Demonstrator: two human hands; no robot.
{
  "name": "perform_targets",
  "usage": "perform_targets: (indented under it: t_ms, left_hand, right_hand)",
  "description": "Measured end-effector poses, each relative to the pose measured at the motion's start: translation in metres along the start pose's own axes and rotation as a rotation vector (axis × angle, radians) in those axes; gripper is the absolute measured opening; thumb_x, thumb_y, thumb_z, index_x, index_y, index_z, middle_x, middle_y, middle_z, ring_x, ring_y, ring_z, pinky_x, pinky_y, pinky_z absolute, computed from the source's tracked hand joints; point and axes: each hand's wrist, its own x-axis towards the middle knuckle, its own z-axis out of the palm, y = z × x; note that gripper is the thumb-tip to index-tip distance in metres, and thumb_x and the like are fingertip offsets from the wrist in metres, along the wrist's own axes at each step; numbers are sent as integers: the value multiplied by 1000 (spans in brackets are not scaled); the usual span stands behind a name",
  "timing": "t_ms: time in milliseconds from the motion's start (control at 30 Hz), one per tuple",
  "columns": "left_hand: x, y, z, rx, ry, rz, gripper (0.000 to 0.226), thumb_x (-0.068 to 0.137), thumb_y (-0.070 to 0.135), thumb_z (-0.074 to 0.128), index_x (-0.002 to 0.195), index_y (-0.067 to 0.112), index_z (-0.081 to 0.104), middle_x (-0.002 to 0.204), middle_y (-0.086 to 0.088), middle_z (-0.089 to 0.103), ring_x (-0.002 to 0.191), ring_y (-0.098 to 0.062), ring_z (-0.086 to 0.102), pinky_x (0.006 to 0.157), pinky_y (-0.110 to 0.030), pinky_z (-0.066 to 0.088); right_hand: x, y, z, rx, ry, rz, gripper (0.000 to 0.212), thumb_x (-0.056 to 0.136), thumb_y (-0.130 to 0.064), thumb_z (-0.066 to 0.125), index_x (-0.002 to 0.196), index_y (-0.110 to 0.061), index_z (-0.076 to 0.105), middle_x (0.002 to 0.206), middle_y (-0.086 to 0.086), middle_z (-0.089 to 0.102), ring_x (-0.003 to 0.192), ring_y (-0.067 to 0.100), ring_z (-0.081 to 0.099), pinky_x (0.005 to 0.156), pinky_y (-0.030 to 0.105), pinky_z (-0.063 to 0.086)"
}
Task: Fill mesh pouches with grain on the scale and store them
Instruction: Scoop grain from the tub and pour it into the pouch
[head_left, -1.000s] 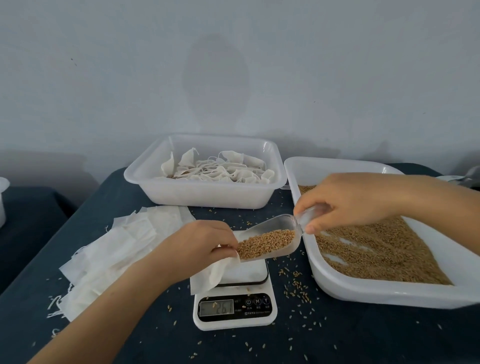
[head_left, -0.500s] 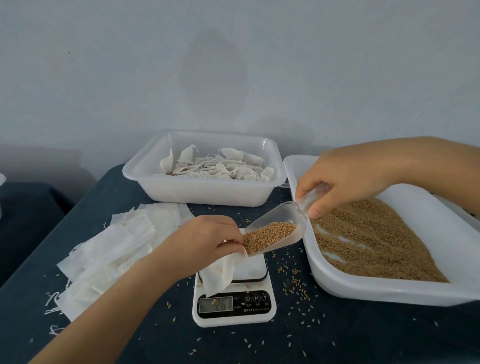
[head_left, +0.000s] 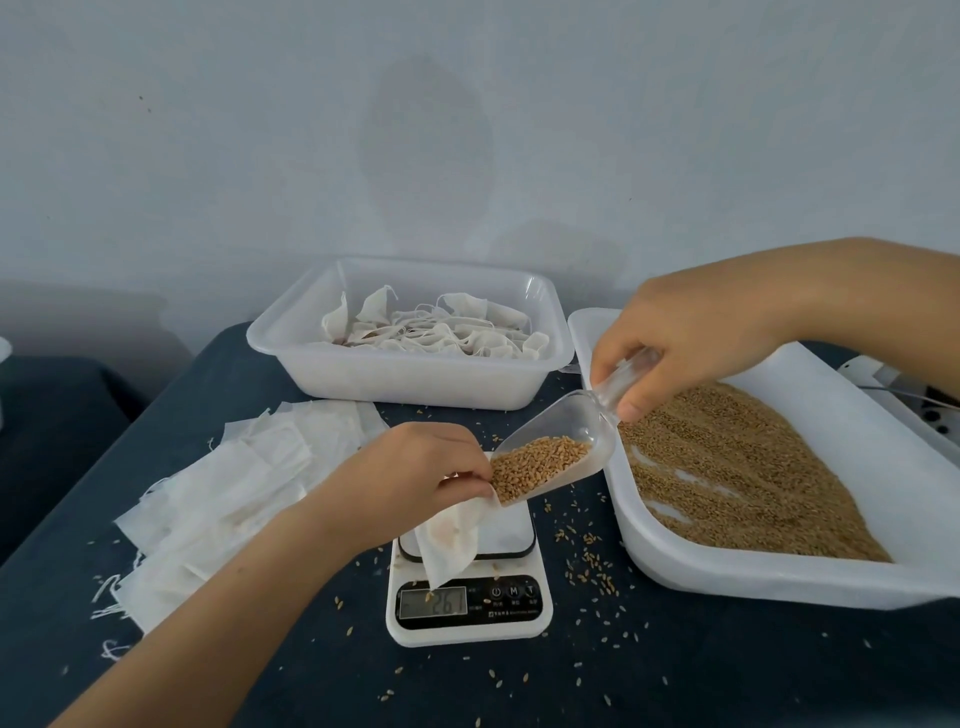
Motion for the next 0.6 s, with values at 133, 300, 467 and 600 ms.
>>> perform_targets:
  t_ms: [133, 300, 467, 600]
  left_hand:
    - [1, 1, -1, -7, 3, 12, 8, 84, 17, 69, 87, 12, 73, 85, 1, 67, 77, -10, 61, 71, -25, 47]
    - [3, 1, -2, -12, -17, 21, 8, 83, 16, 68, 85, 10, 73, 83, 0, 68, 76, -8, 59, 71, -20, 45]
    - [5, -4, -2, -19, -37, 1, 8, 85, 18, 67, 84, 12, 73, 84, 1, 68, 78, -8, 59, 73, -16, 43]
    - [6, -5, -3, -33, -35, -9, 11, 85, 21, 67, 82, 12, 72, 83, 2, 67, 77, -7, 59, 72, -20, 45]
  right_hand:
    - [1, 3, -1, -9, -14, 4, 34, 80, -59, 60, 111, -44, 59, 77, -27, 52, 74, -25, 44, 60, 10, 29]
    - [5, 5, -2, -24, -14, 26, 41, 80, -58, 61, 117, -42, 58, 83, -28, 49, 86, -5, 50, 69, 9, 34]
    - [9, 4, -3, -30, -27, 17, 40, 80, -58, 61, 116, -42, 59, 88, -24, 53, 97, 3, 54, 76, 19, 41]
    - [11, 3, -6, -41, -32, 14, 38, 80, -58, 61, 114, -41, 60, 94, -18, 59, 98, 7, 56, 84, 26, 45]
